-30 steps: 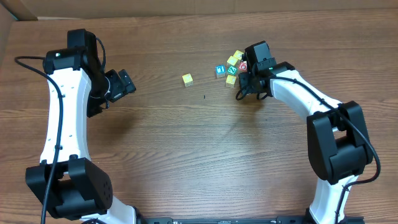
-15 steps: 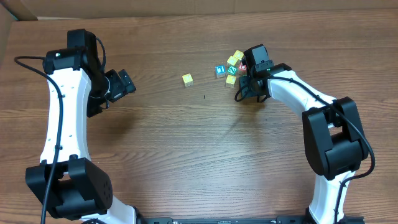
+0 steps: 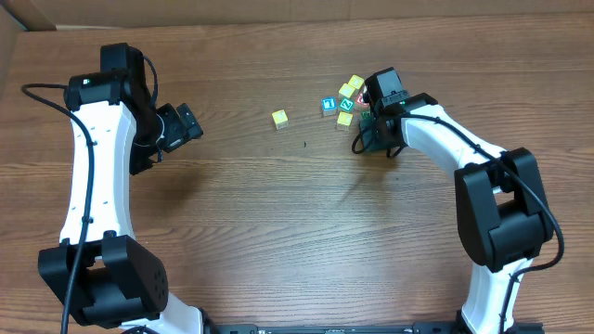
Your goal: Flip 4 blocks
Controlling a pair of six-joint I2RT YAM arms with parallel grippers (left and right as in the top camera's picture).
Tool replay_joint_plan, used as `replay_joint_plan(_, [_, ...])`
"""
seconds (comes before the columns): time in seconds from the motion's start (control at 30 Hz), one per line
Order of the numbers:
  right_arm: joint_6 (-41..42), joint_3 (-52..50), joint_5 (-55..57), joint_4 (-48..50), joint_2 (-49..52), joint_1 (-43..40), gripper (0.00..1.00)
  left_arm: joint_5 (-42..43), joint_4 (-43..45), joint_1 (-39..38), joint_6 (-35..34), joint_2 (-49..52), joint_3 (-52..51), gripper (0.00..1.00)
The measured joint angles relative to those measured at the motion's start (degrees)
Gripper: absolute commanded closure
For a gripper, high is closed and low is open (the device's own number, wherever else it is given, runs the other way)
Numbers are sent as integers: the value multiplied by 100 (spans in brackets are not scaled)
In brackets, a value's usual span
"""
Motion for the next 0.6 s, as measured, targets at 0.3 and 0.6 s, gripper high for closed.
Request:
replay_joint_plan(0.3, [155,-15,-901,-1480,-911,0,80,-13,0,0,0,0,-2,0])
replay_joint_plan(0.6, [970,-20,-1346,-2968,-1178,11,80,-15,0,0,0,0,0,0])
